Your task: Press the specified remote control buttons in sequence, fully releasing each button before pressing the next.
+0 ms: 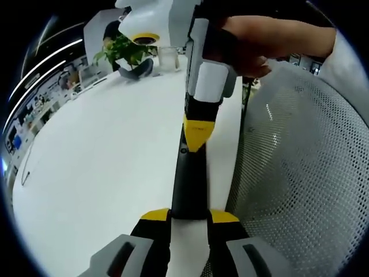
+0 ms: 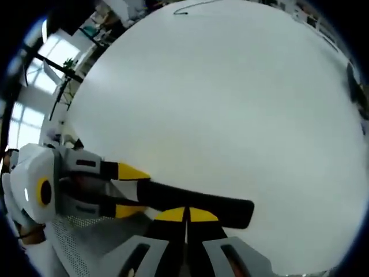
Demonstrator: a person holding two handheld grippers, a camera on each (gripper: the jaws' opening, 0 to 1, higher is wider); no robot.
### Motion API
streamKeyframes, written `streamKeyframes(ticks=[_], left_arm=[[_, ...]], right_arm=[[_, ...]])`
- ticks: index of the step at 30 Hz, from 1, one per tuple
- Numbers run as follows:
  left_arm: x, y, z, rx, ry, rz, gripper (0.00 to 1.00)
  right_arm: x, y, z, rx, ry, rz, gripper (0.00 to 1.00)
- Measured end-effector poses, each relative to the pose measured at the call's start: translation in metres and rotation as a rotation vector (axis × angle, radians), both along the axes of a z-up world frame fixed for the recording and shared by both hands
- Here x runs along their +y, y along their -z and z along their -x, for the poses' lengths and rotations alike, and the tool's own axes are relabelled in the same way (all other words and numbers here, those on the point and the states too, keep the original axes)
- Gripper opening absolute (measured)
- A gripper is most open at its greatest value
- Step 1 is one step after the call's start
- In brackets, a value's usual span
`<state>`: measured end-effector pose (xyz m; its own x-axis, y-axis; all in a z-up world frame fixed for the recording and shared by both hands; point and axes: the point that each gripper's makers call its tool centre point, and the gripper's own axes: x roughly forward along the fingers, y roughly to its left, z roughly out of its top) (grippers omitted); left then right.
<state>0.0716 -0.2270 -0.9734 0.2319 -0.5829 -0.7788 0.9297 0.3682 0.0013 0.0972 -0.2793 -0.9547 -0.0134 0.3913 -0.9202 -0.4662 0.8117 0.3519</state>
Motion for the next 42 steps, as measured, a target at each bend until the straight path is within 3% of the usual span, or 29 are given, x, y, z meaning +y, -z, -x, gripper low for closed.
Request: streamKeyframes(ticks=[10,18,29,42], left_arm=[[-0.003,-0.001,0.001,-0.004,0.015,0.025,0.23],[-0.002,-0.001,0.0,-0.007,0.019,0.028,0.24],[-0.006,-0.001,-0.002,-0.026,0.029,0.038,0.24],[-0.007,-0.001,-0.003,-0.016,0.007,0.044,0.23]], right_arm=[[0.011,0.004,0.007,0.037,-0.017,-0.017,0.0],[0.007,0.01,0.008,0.053,-0.005,-0.012,0.0],[0.007,0.013,0.004,0.02,-0.054,0.051,0.0],[0.006,0.01,0.005,0.024,-0.025,0.013,0.0]])
